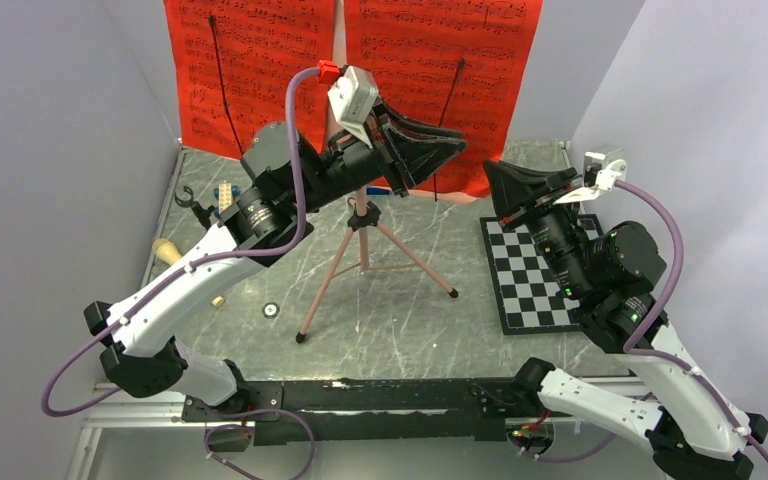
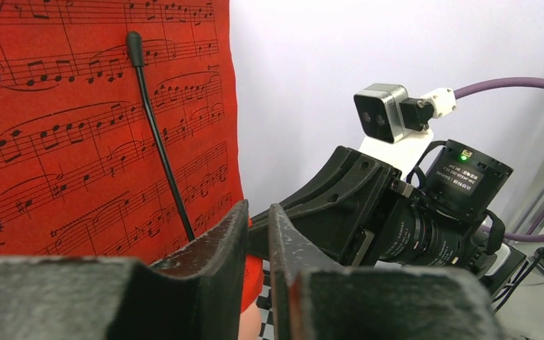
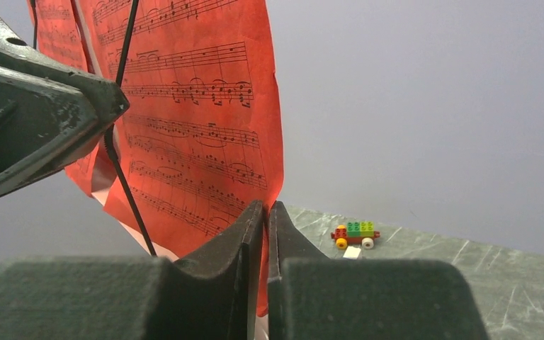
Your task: Pack up the instrument practice props
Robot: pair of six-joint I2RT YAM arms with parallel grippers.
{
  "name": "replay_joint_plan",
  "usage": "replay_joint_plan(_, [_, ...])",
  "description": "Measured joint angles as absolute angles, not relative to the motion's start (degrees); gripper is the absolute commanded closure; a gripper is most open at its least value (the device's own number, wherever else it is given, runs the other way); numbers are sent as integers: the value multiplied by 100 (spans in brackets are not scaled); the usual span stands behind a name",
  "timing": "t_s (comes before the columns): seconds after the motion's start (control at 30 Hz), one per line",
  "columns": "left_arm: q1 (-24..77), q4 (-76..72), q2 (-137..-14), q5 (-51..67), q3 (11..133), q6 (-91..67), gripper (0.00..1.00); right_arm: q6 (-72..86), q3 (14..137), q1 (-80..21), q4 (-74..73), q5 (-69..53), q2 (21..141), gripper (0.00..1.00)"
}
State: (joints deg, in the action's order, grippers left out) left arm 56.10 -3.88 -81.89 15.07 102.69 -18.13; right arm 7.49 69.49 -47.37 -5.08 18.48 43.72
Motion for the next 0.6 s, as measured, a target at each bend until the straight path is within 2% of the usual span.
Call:
replay_joint_plan(0.2, [5610,-336,-8213,1509,10289,-1806,100,751,6949,-4740,-513,1828,4331,94])
replay_joint_plan(0.43, [5610,-338,-8213,1509,10289,-1809,100,784,6949,-4742,-548,1695,4303,100])
replay_joint_plan(0.6, [5610,-360,-8213,1514,10289,-1806,100,810,6949,-4742,-598,1614,4248,100])
